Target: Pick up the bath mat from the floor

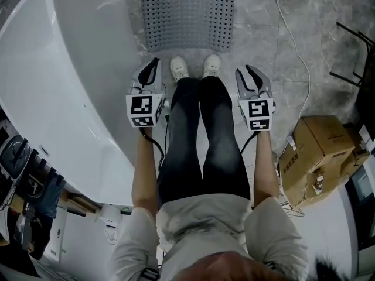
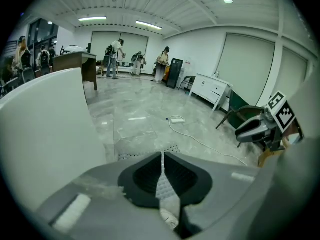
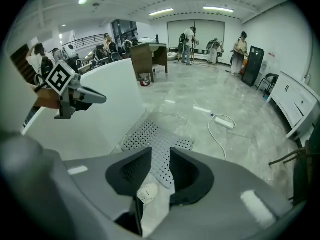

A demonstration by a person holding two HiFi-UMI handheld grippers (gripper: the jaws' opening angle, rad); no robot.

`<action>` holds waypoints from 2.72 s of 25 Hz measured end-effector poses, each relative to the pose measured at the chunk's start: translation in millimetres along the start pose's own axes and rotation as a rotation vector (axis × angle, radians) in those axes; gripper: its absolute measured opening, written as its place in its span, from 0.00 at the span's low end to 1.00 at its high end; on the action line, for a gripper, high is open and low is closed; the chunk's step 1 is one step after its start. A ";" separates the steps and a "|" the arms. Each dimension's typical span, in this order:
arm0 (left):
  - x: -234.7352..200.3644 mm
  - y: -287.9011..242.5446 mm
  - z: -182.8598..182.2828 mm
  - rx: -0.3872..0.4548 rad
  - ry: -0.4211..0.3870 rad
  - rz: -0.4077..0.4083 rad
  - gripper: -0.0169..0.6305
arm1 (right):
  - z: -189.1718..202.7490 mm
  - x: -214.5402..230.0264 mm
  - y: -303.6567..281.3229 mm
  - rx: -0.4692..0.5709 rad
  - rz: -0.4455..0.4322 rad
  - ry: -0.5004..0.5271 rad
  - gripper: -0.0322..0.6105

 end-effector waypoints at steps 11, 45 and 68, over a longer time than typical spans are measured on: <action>-19.4 -54.7 49.7 -0.050 0.014 -0.023 0.08 | 40.8 36.5 -61.3 -0.024 0.030 -0.070 0.26; -65.8 -229.3 222.1 -0.296 -0.007 -0.097 0.29 | 184.9 127.1 -233.9 -0.258 0.001 -0.148 0.37; -103.6 -306.5 312.5 -0.418 0.005 -0.166 0.57 | 251.8 163.9 -311.6 -0.333 0.016 -0.295 0.63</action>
Point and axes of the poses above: the fingertips, and each gripper's own axes: y backward along the fingers, x to its right, z out of its underside, the point moved 2 cm from there along y, backward along the fingers, and after that the axes turned 15 degrees about -z, right-handed, at the moved point
